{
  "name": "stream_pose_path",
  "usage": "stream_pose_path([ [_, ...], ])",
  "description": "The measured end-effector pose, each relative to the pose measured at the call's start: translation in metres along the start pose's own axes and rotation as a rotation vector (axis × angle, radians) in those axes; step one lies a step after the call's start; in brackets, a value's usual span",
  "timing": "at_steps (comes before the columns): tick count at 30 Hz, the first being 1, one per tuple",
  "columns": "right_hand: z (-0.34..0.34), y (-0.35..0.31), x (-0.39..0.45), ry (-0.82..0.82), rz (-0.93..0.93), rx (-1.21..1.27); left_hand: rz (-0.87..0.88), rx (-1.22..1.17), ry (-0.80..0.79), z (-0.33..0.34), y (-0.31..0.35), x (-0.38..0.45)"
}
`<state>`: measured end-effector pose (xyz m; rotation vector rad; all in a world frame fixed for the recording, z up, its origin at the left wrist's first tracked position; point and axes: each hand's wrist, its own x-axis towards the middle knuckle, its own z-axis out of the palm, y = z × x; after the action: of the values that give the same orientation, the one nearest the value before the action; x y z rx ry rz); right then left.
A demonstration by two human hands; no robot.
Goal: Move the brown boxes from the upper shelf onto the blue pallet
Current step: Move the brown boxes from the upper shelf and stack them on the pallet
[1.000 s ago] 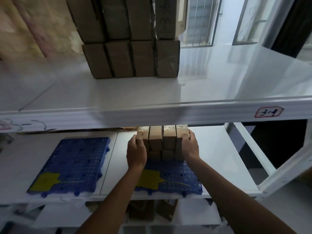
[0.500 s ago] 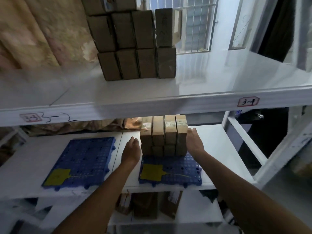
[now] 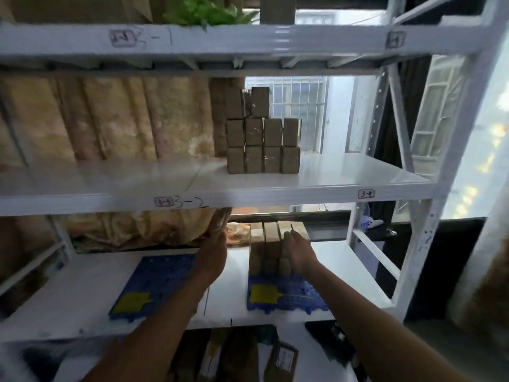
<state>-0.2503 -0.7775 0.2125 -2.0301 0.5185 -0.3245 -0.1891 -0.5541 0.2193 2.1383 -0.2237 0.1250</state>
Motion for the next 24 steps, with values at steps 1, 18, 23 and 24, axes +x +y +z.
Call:
stream_pose_path([
  [1,0.008,-0.011,-0.020,-0.002,-0.030,-0.024,0.017,-0.040,0.011,-0.012,0.000,-0.014],
  [18,0.013,-0.195,-0.052,0.277,-0.403,0.146,0.185,-0.291,0.038,-0.156,0.067,0.012],
  [23,-0.031,-0.246,0.028,0.595,-0.516,0.021,0.294,-0.493,-0.056,-0.151,0.134,0.092],
  [24,-0.039,-0.255,0.046,0.655,-0.512,0.001,0.322,-0.501,-0.051,-0.149,0.144,0.107],
])
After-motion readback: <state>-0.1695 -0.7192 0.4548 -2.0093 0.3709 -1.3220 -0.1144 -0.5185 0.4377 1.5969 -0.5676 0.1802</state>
